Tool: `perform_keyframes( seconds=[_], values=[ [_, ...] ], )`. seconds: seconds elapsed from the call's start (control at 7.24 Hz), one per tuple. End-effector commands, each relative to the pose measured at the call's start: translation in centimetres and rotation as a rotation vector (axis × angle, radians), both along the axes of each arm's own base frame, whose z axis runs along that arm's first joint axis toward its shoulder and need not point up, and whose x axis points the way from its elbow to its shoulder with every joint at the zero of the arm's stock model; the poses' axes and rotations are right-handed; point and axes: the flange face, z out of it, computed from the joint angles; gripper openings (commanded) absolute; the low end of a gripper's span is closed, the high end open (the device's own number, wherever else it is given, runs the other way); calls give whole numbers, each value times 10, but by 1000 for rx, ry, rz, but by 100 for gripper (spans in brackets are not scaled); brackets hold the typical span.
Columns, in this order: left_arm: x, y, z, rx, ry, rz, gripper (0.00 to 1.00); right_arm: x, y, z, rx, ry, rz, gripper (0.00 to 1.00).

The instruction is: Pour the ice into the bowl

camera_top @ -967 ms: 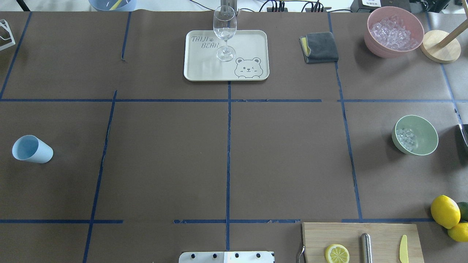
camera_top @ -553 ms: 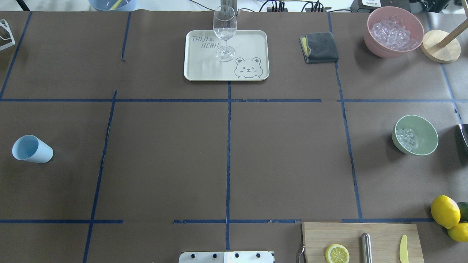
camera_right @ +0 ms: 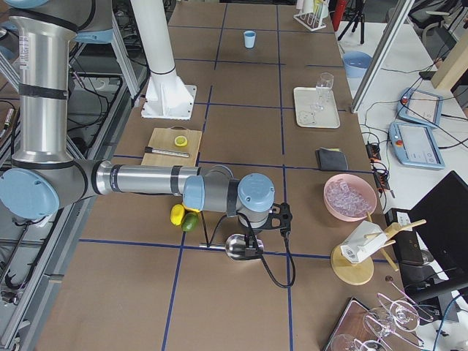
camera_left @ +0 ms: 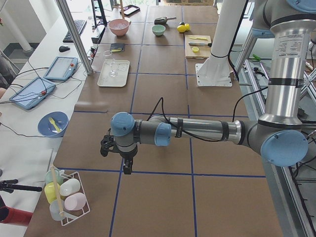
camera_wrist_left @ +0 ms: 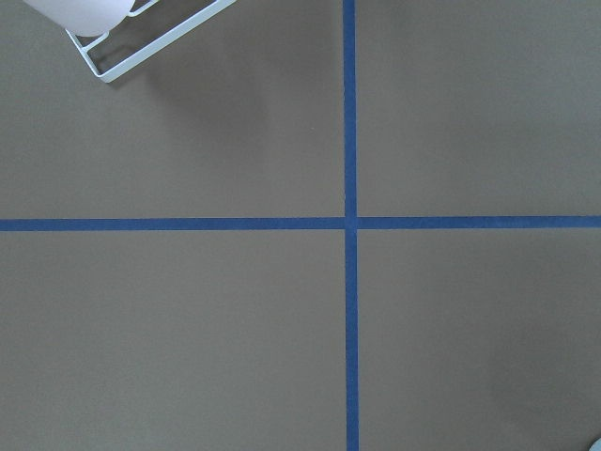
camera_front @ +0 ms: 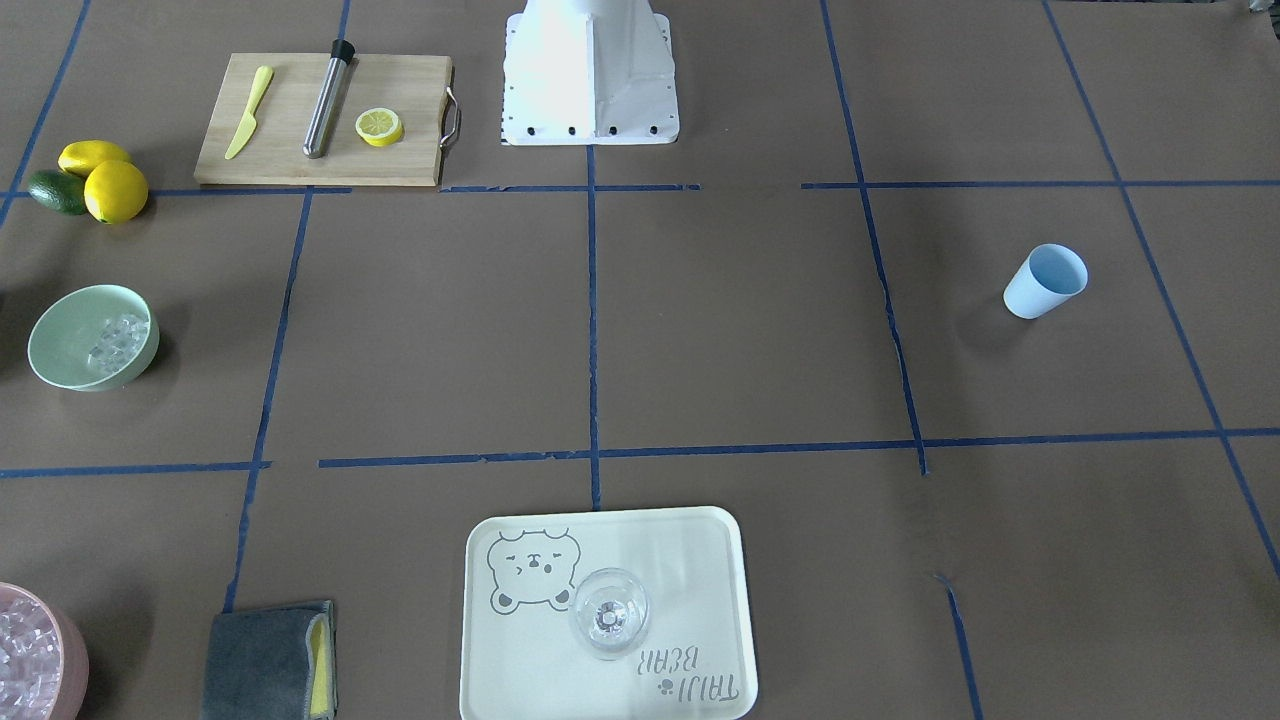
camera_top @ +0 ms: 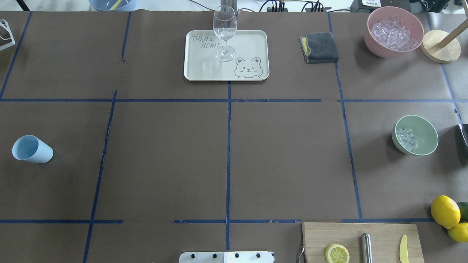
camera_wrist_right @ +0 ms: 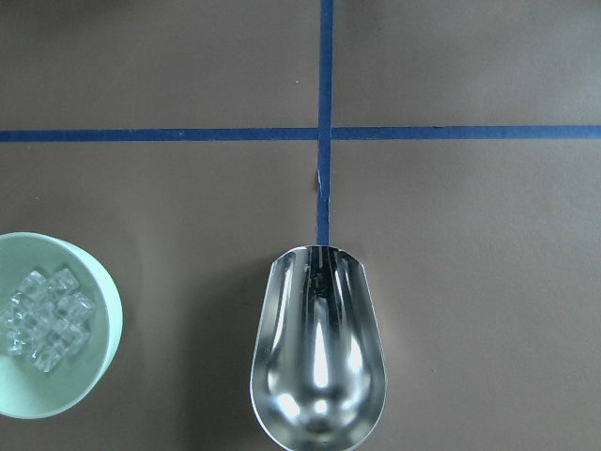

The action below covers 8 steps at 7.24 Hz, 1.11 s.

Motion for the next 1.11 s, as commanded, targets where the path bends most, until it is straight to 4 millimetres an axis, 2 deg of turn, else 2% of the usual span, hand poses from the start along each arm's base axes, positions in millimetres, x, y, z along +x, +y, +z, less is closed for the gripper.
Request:
perform_keyframes(
  seconds=[0.0, 0.28, 0.69, 0.97],
  values=[
    [0, -1, 0, 1, -1, 0, 100, 0, -3, -2, 22, 5, 2, 100],
    [0, -1, 0, 5, -1, -1, 100, 2, -4, 11, 45, 31, 6, 100],
    [0, -1, -1, 8, 1, -1, 100, 2, -11, 12, 46, 29, 69, 100],
    [0, -1, -1, 8, 1, -1, 100, 2, -11, 29, 65, 29, 76, 100]
  ],
)
